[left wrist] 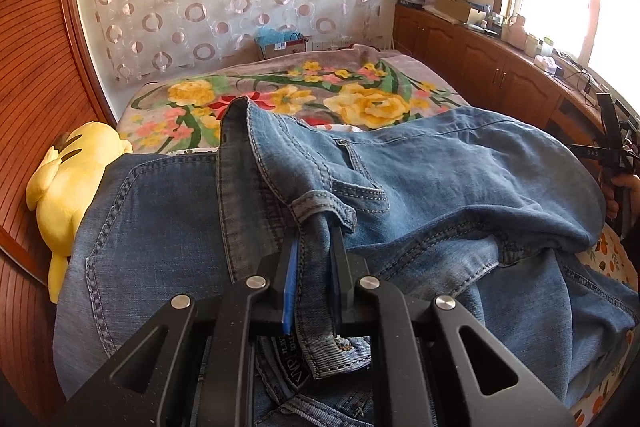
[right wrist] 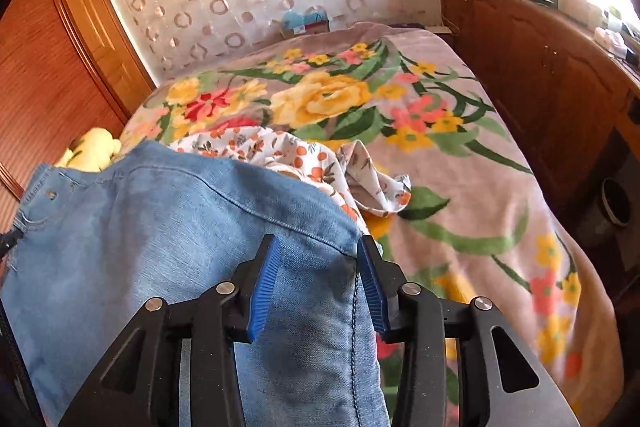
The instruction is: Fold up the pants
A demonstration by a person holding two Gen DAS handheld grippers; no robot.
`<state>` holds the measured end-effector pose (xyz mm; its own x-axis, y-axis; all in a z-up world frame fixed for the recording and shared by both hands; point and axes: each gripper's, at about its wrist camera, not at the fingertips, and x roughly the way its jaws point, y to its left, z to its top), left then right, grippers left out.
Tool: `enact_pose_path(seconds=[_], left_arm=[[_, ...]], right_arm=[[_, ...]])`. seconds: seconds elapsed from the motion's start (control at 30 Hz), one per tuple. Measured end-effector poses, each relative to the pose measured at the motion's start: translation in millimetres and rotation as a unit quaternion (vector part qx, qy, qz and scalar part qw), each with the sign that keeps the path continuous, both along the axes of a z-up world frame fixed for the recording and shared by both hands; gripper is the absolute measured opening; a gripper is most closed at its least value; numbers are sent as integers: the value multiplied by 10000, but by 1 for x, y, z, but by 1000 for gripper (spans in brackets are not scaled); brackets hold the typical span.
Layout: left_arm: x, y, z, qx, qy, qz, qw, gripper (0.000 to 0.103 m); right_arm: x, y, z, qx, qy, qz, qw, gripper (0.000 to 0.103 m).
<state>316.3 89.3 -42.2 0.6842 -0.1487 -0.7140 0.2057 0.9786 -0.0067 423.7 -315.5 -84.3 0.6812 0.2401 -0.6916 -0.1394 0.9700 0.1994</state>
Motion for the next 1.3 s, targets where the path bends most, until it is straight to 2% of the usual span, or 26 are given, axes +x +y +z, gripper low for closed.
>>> enact_pose_path(seconds=[0.07,0.13,0.17,0.2,0.3,0.53,0.67,0.77,0.87,0.97,1.07,1.13,1.23,1.3], left_arm=[[0,-1,-1,14,17,-3,10000,14],[0,-2,-3,19,31,-1,10000,14],[0,-2,-4,22,40,-1,10000,14],[0,-3,-4,28,46,-2,10000,14],[0,-4,-4,39,49,-4,10000,14],[-2,-2,4,-28,-133,53,9999,14],[1,-3,14,-69,-280,48,9996,14],[2,-7,18,-35,-329,24,9994,14],[-2,-10,21,4,-333,-34,9994,14],[-10,-10,24,32,-301,-93,9995,22],[-26,-5,32,-28,-396,-177,9991,36],[-38,-3,38,-103,-488,-235,9985,52],[-56,-1,45,-96,-587,-271,9979,56],[-70,2,47,-104,-610,-275,9977,58]], right_arm=[[0,2,3,-58,62,29,10000,41],[0,3,5,-48,30,50,10000,28],[0,3,5,-7,12,88,10000,15],[1,5,6,-55,-9,97,9999,9],[-6,8,11,-356,-96,98,9993,3],[-8,-7,31,-392,-678,-370,9962,3],[3,-6,43,-604,-910,-546,9925,3],[12,3,41,-773,-895,-615,9911,3],[8,13,38,-718,-814,-632,9921,3],[-8,15,44,-702,-882,-574,9920,7],[-31,20,54,-762,-1000,-470,9909,8],[-54,23,61,-757,-1100,-359,9904,10],[-86,29,68,-755,-1207,-177,9897,17],[-108,35,71,-731,-1268,-71,9892,29]])
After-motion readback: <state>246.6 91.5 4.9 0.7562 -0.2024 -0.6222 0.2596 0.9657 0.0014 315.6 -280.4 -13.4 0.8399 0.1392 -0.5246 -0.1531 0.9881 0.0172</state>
